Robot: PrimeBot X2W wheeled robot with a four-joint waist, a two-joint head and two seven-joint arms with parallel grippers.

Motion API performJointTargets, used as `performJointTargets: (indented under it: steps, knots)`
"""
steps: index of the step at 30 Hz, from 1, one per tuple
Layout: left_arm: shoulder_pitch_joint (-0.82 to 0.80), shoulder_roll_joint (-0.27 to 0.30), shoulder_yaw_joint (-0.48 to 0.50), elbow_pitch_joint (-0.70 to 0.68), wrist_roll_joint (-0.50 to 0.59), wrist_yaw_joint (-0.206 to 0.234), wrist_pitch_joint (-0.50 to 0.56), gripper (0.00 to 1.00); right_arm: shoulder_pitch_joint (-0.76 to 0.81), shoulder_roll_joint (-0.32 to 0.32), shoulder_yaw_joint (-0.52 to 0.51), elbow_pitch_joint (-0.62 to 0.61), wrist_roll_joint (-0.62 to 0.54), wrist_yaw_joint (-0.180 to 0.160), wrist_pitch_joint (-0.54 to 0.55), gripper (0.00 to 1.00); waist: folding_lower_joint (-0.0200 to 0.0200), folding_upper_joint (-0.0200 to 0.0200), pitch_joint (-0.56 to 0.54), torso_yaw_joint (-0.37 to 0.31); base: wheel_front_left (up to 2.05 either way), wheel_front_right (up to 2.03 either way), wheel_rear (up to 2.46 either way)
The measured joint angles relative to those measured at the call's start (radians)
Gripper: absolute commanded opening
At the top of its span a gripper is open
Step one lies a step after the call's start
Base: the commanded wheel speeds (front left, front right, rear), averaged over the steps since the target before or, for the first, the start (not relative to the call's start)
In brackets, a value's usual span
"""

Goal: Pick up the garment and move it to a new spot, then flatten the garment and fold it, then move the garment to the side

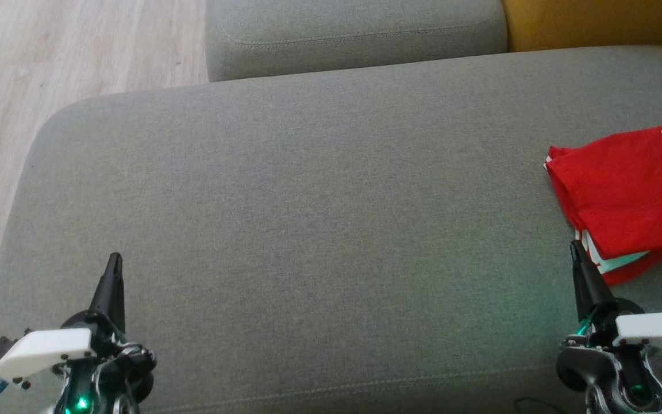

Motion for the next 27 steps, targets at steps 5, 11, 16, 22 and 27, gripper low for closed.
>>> performJointTargets:
  steps: [5, 11, 16, 22, 27]
  knots:
    - [0.000, 0.000, 0.000, 0.000, 0.000, 0.000, 0.001, 0.00, 0.000, 0.000, 0.000, 0.000, 0.000, 0.000, 0.000, 0.00, 0.0000, 0.0000, 0.000, 0.000, 0.00, 0.00, 0.00]
    - [0.000, 0.000, 0.000, 0.000, 0.000, 0.000, 0.001, 0.00, 0.000, 0.000, 0.000, 0.000, 0.000, 0.000, 0.000, 0.00, 0.0000, 0.0000, 0.000, 0.000, 0.00, 0.00, 0.00]
    - [0.000, 0.000, 0.000, 0.000, 0.000, 0.000, 0.001, 0.00, 0.000, 0.000, 0.000, 0.000, 0.000, 0.000, 0.000, 0.00, 0.0000, 0.0000, 0.000, 0.000, 0.00, 0.00, 0.00]
    - [0.000, 0.000, 0.000, 0.000, 0.000, 0.000, 0.001, 0.00, 0.000, 0.000, 0.000, 0.000, 0.000, 0.000, 0.000, 0.00, 0.0000, 0.0000, 0.000, 0.000, 0.00, 0.00, 0.00]
    - [0.000, 0.000, 0.000, 0.000, 0.000, 0.000, 0.001, 0.00, 0.000, 0.000, 0.000, 0.000, 0.000, 0.000, 0.000, 0.00, 0.0000, 0.0000, 0.000, 0.000, 0.00, 0.00, 0.00]
